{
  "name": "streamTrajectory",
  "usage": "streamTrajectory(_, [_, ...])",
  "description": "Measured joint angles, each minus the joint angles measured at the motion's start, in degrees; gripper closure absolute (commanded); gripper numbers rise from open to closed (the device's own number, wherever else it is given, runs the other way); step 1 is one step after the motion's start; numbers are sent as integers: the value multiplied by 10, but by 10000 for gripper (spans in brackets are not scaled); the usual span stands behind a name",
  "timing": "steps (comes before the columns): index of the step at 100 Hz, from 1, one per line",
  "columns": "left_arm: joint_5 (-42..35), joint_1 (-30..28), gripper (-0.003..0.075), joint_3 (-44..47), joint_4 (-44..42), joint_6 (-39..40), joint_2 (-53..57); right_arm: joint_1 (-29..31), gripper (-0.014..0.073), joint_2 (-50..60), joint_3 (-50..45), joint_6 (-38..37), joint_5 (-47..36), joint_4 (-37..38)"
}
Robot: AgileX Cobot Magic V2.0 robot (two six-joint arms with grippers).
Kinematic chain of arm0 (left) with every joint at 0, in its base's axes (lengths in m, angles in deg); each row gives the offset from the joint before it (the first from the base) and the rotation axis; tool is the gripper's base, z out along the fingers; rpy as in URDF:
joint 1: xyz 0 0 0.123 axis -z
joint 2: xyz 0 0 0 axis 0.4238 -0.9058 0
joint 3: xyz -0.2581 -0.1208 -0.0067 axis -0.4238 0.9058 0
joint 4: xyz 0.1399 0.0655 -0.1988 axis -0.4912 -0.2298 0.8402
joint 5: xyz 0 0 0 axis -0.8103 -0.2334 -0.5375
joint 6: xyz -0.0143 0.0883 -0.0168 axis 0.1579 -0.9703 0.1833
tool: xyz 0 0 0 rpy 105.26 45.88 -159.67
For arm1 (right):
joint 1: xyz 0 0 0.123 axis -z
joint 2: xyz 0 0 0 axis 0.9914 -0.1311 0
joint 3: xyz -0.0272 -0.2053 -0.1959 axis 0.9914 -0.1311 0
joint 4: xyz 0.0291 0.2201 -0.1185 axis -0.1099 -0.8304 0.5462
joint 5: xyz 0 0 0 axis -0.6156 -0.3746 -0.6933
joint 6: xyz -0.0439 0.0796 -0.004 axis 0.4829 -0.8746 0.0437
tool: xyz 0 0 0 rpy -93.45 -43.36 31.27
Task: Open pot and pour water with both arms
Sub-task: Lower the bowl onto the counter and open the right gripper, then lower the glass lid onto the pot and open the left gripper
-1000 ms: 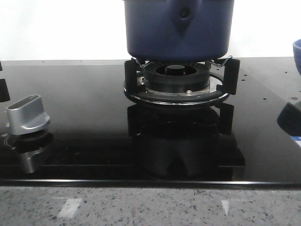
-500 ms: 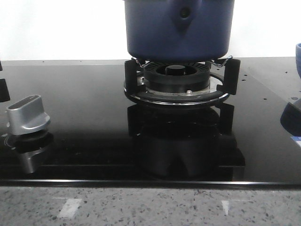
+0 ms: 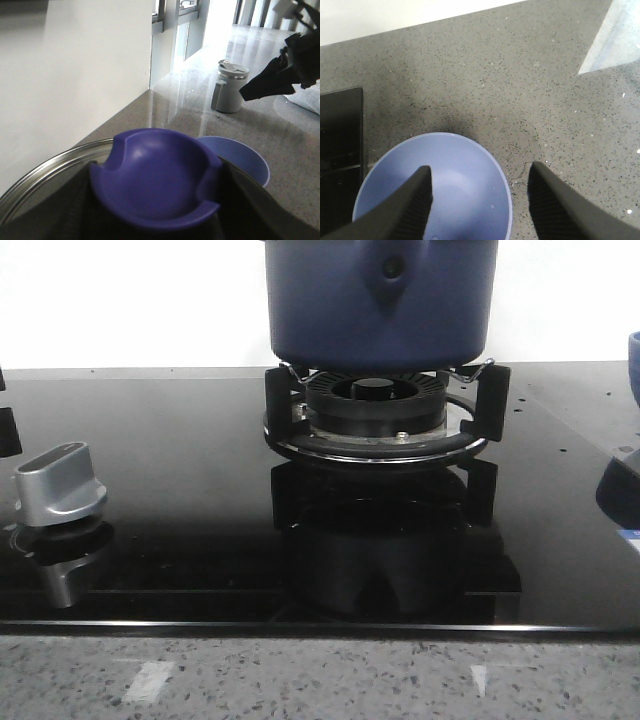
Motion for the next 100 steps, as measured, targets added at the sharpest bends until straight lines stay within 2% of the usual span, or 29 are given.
streamTrajectory(35, [0, 12, 402, 0, -2, 0, -61, 0, 211, 2, 0, 1, 2, 0])
streamTrajectory(77, [-3, 12, 399, 0, 0, -15, -66, 0, 211, 2, 0, 3, 2, -6])
streamTrajectory(84, [-3, 12, 356, 0, 0, -16, -70, 0, 211, 2, 0, 3, 2, -6])
streamTrajectory(100, [-5, 12, 160, -1, 2, -17, -71, 0, 211, 2, 0, 3, 2, -6])
